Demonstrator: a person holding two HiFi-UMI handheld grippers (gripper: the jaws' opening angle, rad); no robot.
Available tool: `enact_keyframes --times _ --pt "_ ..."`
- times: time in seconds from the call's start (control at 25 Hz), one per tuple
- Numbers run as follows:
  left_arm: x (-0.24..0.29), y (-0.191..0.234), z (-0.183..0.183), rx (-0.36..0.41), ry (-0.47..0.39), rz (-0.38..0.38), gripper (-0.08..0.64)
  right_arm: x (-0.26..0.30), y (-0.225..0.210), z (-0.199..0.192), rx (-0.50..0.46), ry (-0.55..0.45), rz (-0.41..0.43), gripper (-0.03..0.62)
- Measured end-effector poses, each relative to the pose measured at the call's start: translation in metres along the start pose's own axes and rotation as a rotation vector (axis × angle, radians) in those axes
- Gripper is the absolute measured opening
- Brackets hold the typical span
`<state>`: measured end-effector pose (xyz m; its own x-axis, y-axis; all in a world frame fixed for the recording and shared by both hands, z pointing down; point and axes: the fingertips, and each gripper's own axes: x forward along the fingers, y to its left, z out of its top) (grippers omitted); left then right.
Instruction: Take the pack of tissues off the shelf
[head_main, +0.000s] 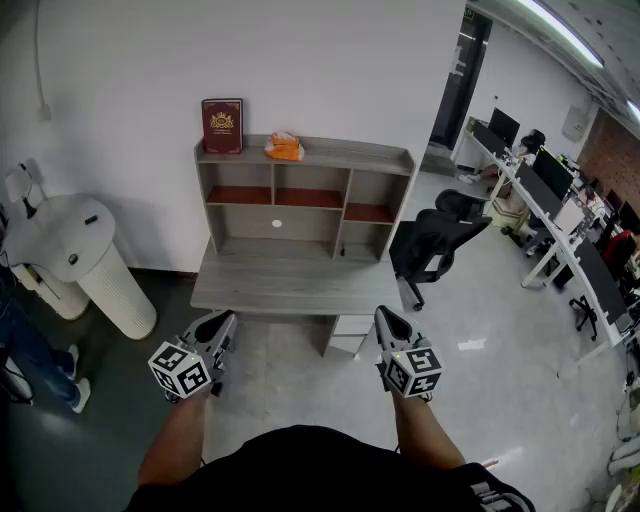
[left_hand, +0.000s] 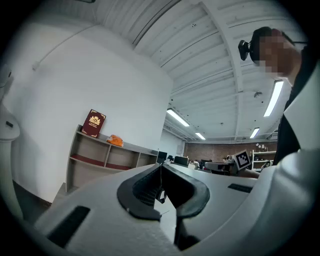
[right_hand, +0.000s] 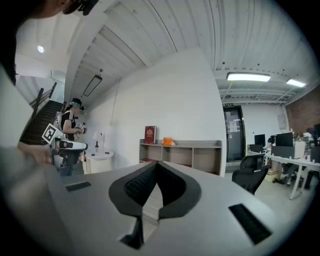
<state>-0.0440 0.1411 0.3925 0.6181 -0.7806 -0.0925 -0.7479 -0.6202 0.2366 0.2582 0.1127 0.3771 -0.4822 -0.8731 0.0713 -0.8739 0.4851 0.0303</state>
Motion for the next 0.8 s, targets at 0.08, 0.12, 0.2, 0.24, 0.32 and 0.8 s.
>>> enact_keyframes --times 0.08,0.12,0.2,0.24,0.32,0.8 --pt "0.006 0.0 -0.001 0.014 0.007 0.005 0.018 0.002 -0.007 0.0 -0.005 0.0 -0.002 0.008" --pt "0.009 0.0 -0.002 0.018 0.011 0.005 0.018 0.003 -0.01 -0.001 -0.006 0.0 -0.003 0.008" --pt "0.014 0.001 -0.002 0.021 0.019 -0.001 0.018 0.004 -0.014 -0.004 -0.004 0.007 -0.005 0.008" --pt "0.015 0.001 -0.003 0.021 0.021 -0.002 0.018 0.004 -0.016 -0.007 -0.003 0.012 -0.004 0.008" --pt "0.016 0.002 -0.003 0.022 0.02 0.008 0.018 0.005 -0.02 -0.01 -0.004 0.023 0.0 0.008" --pt "0.053 -0.013 -0.013 0.033 0.036 0.041 0.018 0.002 -0.072 -0.029 0.048 0.032 0.012 0.008"
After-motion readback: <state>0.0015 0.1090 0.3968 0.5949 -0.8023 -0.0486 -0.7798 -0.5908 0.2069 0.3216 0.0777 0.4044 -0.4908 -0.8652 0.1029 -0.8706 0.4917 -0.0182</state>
